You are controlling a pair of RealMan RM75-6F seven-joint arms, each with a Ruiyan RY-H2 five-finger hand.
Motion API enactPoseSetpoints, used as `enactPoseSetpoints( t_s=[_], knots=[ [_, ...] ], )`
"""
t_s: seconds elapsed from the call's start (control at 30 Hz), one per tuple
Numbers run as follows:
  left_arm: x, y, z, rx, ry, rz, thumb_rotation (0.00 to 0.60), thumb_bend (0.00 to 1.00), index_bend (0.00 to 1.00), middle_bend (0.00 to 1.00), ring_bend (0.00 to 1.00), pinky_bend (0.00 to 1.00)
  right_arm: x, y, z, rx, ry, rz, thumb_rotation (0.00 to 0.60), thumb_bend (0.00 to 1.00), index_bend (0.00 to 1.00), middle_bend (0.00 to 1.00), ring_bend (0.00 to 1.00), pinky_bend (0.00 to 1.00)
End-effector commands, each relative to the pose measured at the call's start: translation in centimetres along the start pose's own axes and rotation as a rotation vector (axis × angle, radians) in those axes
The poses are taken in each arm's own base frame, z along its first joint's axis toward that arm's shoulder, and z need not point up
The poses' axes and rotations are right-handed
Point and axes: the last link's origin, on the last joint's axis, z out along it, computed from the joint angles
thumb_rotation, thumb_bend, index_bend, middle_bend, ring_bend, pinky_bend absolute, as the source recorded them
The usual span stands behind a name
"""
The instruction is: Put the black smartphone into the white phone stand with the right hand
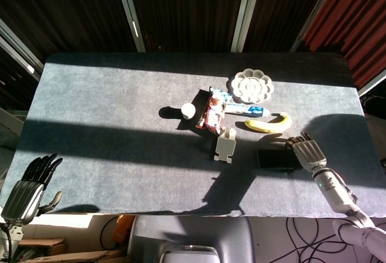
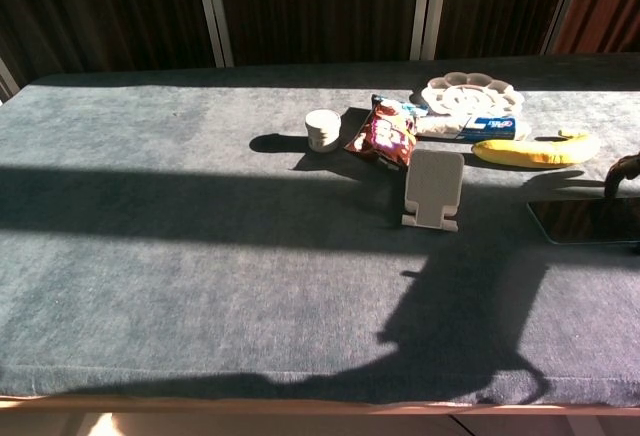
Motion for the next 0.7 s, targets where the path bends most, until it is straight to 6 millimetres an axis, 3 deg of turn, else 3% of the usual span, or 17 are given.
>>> enactPoseSetpoints(
  t_s=[0.03, 0.23, 0.7],
  knots=[
    [0.01, 0.01, 0.03, 0.001, 0.002, -0.003, 0.6, 0.36, 0.0, 0.0, 0.0, 0.06, 0.03, -0.11, 0.05, -0.003, 0.019, 0.0, 0.6, 0.27, 0.73, 0.49, 0.32, 0.26],
    [-0.01, -0.05, 0.12, 0.009, 0.006, -0.009, 0.6, 0.36, 0.0, 0.0, 0.0, 0.06, -0.01, -0.35, 0.22, -0.008, 0.049, -0.018, 0.6, 0.27, 0.87, 0.6, 0.45, 0.37],
    [0.02, 0.27, 0.08, -0.013, 0.018, -0.018, 0.6, 0.37, 0.0, 0.0, 0.0, 0.06, 0.06, -0.98, -0.22, -0.008, 0.099, -0.109, 0.6, 0.27, 0.99, 0.69, 0.55, 0.4]
  ],
)
